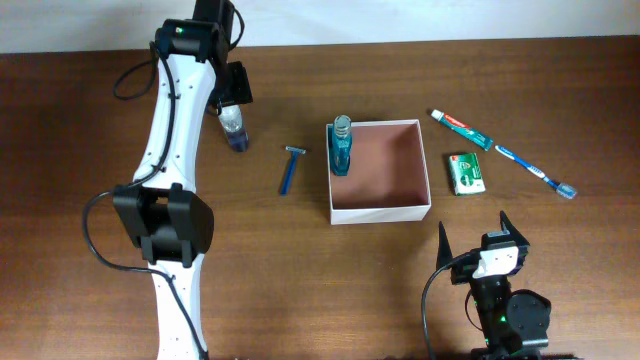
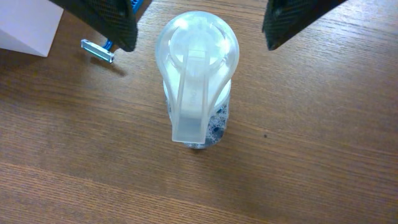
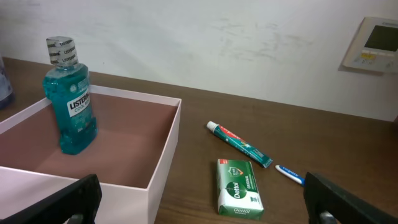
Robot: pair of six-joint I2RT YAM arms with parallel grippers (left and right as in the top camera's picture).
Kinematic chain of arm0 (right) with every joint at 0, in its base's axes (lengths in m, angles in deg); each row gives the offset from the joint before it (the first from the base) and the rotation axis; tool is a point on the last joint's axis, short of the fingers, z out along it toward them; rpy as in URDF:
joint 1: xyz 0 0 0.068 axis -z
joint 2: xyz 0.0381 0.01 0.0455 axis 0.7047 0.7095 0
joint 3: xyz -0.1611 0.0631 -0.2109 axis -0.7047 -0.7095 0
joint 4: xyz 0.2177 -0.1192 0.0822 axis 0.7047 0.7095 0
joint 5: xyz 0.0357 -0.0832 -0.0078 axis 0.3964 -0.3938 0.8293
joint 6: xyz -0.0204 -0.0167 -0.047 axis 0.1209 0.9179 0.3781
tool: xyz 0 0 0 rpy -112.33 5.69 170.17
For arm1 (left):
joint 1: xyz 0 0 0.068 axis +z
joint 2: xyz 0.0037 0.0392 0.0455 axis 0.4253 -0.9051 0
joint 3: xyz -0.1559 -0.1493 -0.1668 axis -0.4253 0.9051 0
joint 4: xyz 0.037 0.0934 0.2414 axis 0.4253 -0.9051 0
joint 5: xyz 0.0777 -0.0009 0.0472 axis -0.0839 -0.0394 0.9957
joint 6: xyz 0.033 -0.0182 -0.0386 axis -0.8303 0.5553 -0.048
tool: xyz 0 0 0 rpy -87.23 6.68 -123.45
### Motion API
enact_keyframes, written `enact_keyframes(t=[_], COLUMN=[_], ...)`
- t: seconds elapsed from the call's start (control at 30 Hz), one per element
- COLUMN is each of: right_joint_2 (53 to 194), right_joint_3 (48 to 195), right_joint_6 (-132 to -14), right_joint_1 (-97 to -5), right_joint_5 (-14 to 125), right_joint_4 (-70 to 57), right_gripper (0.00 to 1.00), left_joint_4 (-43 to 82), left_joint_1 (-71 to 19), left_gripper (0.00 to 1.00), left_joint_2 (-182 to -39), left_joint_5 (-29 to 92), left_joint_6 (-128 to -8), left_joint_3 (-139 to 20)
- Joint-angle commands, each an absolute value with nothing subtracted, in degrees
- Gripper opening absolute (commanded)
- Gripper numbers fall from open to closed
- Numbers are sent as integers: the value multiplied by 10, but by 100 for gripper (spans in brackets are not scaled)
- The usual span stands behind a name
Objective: Pack container
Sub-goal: 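Move the left gripper over the clear foam soap pump bottle, then lower the left gripper and grasp the soap bottle's pump head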
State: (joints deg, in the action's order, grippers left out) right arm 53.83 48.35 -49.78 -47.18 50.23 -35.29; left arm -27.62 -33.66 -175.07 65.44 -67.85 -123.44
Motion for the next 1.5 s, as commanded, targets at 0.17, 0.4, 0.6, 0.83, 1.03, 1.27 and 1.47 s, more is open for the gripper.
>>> enact_keyframes(t=[0.17, 0.4, 0.6, 0.83, 1.03, 1.27, 1.47], right_joint_2=[532, 532, 532, 532, 532, 532, 532], right_joint_3=[481, 481, 481, 481, 481, 481, 481], right_joint_6=[-498, -498, -498, -498, -498, -498, -498], right_joint_1=[-477, -477, -477, -477, -477, -477, -477], right_joint_5=[497, 497, 497, 497, 497, 497, 497], right_joint_4=[-349, -349, -349, -349, -349, -349, -349], right_gripper=[99, 99, 99, 99, 99, 99, 99], left_joint_4=[-272, -246, -233, -231, -233, -235, -245], left_joint_1=[-334, -334, -334, -334, -334, -334, -334], left_gripper=[66, 65, 66, 58, 52, 48, 44], left_joint_2=[-1769, -1783, -1783, -1783, -1783, -1783, -1783], left_joint_5=[651, 652, 652, 653, 652, 653, 668], left_joint_6=[-682, -715, -717, -717, -730, -730, -730], left_joint_3=[-1233, -1233, -1233, -1233, -1233, -1233, -1233])
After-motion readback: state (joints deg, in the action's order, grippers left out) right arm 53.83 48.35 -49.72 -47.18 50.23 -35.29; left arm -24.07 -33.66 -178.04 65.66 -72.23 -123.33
